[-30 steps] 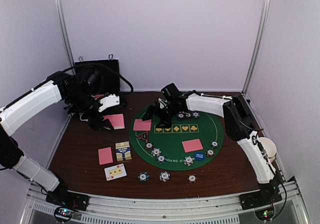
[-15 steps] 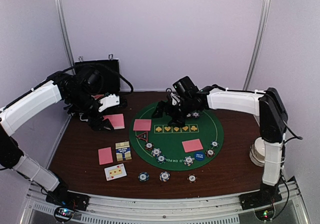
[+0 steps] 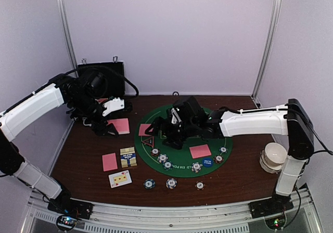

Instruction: Distribute texas hold em gaming equipment

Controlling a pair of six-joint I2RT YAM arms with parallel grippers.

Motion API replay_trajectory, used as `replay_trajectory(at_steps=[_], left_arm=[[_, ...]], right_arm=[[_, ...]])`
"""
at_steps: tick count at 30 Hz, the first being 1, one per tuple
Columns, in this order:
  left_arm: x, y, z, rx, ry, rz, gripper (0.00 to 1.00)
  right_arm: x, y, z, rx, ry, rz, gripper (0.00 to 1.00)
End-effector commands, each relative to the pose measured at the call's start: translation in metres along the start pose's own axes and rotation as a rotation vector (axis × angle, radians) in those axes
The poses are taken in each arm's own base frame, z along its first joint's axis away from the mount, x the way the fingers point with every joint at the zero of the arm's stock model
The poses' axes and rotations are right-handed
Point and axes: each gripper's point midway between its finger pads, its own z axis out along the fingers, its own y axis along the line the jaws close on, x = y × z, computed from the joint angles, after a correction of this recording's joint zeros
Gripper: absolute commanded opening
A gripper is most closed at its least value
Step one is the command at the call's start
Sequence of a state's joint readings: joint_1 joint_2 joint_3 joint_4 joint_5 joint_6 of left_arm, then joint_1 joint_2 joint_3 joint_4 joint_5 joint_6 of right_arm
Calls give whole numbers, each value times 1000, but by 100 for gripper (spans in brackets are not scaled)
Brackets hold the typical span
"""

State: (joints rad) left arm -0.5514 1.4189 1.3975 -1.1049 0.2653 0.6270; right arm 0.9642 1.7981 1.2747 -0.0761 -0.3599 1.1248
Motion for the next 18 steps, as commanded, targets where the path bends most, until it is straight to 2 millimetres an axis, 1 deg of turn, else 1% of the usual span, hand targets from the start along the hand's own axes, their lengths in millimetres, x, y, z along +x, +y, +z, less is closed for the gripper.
replay_trajectory(at_steps=[1, 3, 4, 7, 9, 10, 11, 13, 18], left_arm=[[-12, 6, -11, -26, -41, 10, 0], [-14, 5, -12, -21, -48, 7, 0], [-15, 5, -13, -20, -53, 6, 0], [-14, 4, -14, -21, -53, 7, 0], [-13, 4, -14, -24, -52, 6, 0], [-13, 4, -15, -25, -54, 7, 0], [-14, 4, -15, -27, -55, 7, 0], [-14, 4, -17, -28, -57, 8, 0], [-14, 2, -17, -22, -59, 2, 0]], right_arm=[[-15, 87, -14, -121, -62, -165, 100], [-19, 100, -18, -148, -77, -206, 98], [-22, 110, -20, -204, -92, -205, 99], [-23, 126, -15, -313, -53, -209, 100], [-19, 131, -4, -328, -10, -224, 99], [-16, 136, -3, -347, 10, -231, 97], [-15, 136, 4, -353, 30, -228, 95], [-11, 140, 9, -376, 57, -225, 91], [-9, 148, 15, -427, 84, -229, 88]])
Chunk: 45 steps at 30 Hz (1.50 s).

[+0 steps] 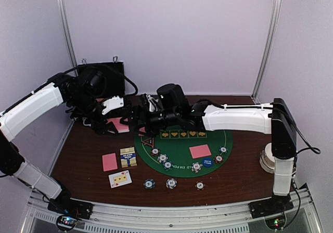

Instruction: Distribute texas hold em gaming equipment

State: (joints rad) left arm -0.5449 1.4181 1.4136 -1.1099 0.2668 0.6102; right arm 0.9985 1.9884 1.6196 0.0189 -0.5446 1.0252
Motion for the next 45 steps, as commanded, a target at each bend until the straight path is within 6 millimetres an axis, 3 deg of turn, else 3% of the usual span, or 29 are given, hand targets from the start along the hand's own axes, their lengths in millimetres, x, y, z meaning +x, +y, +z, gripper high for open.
replay_trajectory(at_steps=[1, 16, 29, 45], left_arm=[[-12, -1, -12, -10, -51, 21, 0], [-14, -3, -15, -4, -60, 22, 0], [-14, -3, -16, -3, -61, 23, 0], [-15, -2, -15, -2, -63, 25, 0]], right_arm=[[-11, 35, 1, -134, 5, -34, 87], [-12, 23, 32, -187, 40, 28, 77], [-10, -6, 43, -164, 71, 105, 69], [-14, -25, 21, -111, 82, 111, 63]])
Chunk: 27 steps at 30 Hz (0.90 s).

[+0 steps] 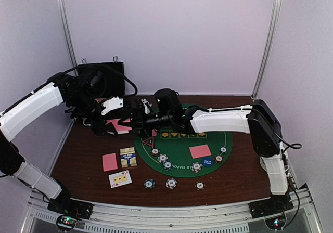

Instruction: Distribute texas hold em gaming equipment

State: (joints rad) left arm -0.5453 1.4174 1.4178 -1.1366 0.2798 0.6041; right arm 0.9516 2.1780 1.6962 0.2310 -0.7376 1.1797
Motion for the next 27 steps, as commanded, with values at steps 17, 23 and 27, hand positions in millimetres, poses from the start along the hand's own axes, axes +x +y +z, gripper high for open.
replay_trajectory(at_steps=[17, 23, 27], left_arm=[[-18, 4, -14, -29, -67, 35, 0], [-19, 3, -13, -22, -71, 35, 0], [-18, 4, -13, -24, -67, 35, 0]], right_arm=[[11, 36, -17, 4, 61, -59, 63], [17, 33, -11, 0, 96, -51, 62], [19, 36, -10, -12, 116, -48, 60]])
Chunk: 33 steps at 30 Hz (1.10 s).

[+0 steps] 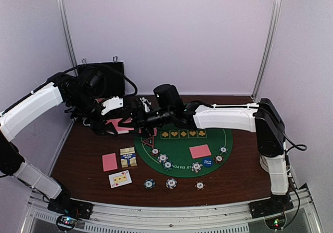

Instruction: Distribute texas hold em gaming equipment

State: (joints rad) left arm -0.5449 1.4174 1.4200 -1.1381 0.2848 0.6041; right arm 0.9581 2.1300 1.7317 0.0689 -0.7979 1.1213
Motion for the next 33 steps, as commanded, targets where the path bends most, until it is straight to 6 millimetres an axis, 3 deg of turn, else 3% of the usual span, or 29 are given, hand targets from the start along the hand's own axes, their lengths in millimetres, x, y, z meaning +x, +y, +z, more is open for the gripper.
replay_trajectory(at_steps=[1, 12, 30, 33], left_arm=[[-17, 4, -12, -27, -61, 34, 0], [-18, 4, -11, -23, -64, 31, 0], [-16, 4, -10, -25, -57, 29, 0], [-15, 4, -11, -29, -55, 32, 0]], right_arm=[[2, 22, -1, -43, 33, -42, 58], [3, 22, -25, -6, 50, -25, 40], [-2, 53, -42, -127, 43, 8, 0], [-1, 53, -43, -130, 49, 15, 0]])
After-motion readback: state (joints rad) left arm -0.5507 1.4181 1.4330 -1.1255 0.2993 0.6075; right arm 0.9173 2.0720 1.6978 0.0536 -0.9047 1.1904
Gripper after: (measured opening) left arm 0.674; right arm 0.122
